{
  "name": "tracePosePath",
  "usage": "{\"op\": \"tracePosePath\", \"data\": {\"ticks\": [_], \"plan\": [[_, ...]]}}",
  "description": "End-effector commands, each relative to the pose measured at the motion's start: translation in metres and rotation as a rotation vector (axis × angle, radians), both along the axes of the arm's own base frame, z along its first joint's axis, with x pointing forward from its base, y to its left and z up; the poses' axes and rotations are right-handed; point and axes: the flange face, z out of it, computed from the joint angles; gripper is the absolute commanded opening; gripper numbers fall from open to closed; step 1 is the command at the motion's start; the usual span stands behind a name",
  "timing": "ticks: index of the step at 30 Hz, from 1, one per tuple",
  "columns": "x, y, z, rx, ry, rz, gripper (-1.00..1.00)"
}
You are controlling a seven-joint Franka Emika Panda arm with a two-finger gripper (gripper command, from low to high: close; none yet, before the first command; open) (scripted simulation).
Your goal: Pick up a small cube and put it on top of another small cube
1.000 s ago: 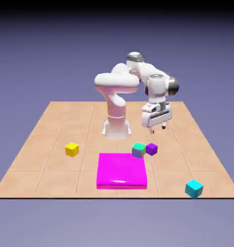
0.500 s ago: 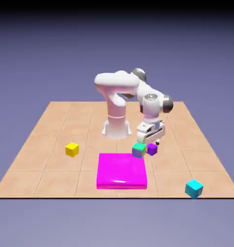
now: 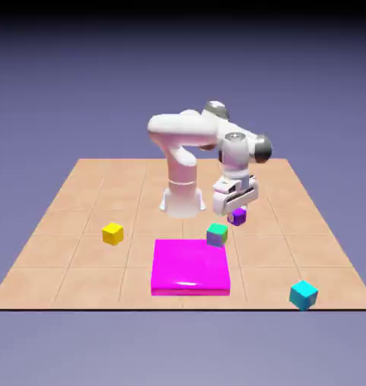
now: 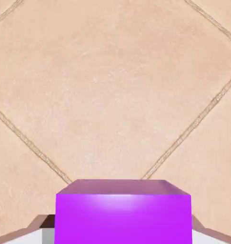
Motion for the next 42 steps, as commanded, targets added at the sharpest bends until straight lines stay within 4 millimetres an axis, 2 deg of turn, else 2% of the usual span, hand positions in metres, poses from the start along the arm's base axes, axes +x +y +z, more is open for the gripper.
{"op": "tracePosePath", "data": {"ticks": [1, 6, 12, 17, 21, 26, 32, 37, 42], "plan": [[-0.007, 0.010, 0.001, -0.004, 0.017, 0.009, -1.00], [-0.040, 0.058, 0.018, -0.012, 0.091, 0.059, -1.00], [-0.068, 0.106, 0.058, 0.001, 0.144, 0.113, -1.00], [-0.074, 0.137, 0.102, 0.029, 0.166, 0.144, -1.00], [-0.066, 0.157, 0.139, 0.060, 0.172, 0.152, -1.00], [-0.037, 0.174, 0.181, 0.104, 0.170, 0.139, -1.00], [0.021, 0.184, 0.215, 0.150, 0.154, 0.089, -1.00], [0.085, 0.185, 0.223, 0.172, 0.132, 0.024, -1.00], [0.155, 0.179, 0.210, 0.171, 0.100, -0.054, -1.00]]}}
